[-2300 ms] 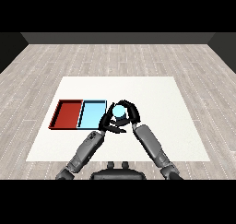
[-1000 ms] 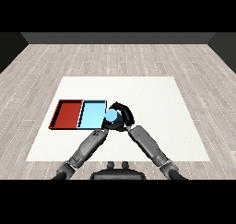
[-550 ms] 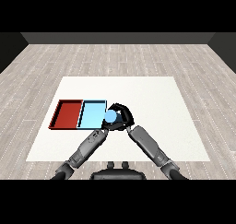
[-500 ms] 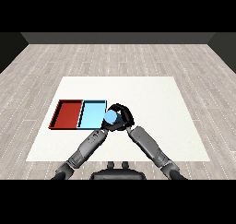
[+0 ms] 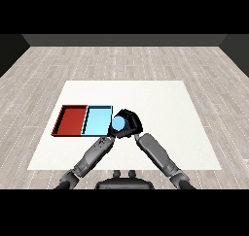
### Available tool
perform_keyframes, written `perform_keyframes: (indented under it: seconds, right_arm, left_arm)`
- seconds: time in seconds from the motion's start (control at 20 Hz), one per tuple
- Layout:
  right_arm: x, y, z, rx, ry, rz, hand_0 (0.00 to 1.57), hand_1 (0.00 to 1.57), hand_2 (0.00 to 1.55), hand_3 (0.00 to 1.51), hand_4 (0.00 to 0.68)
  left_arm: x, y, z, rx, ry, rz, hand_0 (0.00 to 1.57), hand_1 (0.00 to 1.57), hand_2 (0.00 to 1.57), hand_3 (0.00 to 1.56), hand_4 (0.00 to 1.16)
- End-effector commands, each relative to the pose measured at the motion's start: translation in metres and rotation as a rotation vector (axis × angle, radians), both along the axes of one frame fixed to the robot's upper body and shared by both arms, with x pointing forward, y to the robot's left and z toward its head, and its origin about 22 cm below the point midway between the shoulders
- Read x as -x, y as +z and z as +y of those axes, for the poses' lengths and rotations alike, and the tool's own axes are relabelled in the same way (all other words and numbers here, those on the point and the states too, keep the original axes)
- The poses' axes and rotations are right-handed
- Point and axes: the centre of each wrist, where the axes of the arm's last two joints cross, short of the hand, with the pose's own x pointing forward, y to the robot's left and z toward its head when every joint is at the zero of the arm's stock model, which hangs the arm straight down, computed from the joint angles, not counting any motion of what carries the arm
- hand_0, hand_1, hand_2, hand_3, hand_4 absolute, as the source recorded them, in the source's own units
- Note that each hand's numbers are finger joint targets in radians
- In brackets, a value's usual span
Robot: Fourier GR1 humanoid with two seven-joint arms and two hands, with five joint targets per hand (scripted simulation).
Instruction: Pick the blue can and put it in the blue box
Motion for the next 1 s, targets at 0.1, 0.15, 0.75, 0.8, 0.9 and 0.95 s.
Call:
perform_keyframes:
  seconds: [0.1,0.15,0.75,0.8,0.9,0.95]
  right_arm:
    - [-0.002,-0.002,0.001,-0.004,-0.016,0.049,0.83,0.83,0.91,0.59,0.144]
    - [-0.002,0.014,0.001,0.006,-0.03,0.049,0.0,0.0,0.0,0.0,0.0]
    - [-0.008,0.007,-0.018,0.013,-0.108,0.006,0.0,0.0,0.0,0.0,0.0]
    - [0.006,0.002,-0.012,-0.014,-0.1,0.016,0.0,0.0,0.0,0.0,0.0]
    - [0.003,0.007,-0.051,-0.067,-0.094,0.02,0.0,0.0,0.0,0.0,0.0]
    - [0.011,0.011,-0.055,-0.111,-0.098,0.007,0.0,0.0,0.0,0.0,0.0]
  left_arm:
    - [-0.014,0.002,0.003,0.075,0.082,-0.126,1.57,1.57,1.56,1.44,0.88]
    - [-0.008,0.01,-0.003,0.081,0.084,-0.158,1.57,1.57,1.55,1.47,1.04]
    - [-0.003,0.003,-0.002,0.041,0.117,-0.247,1.57,1.57,1.57,1.47,1.14]
    - [-0.019,0.03,-0.006,0.032,0.119,-0.234,1.57,1.57,1.57,1.48,1.15]
    - [0.005,-0.01,0.007,0.015,0.128,-0.224,1.57,1.57,1.57,1.48,1.14]
    - [-0.011,-0.001,0.017,0.013,0.136,-0.24,1.57,1.57,1.57,1.48,1.14]
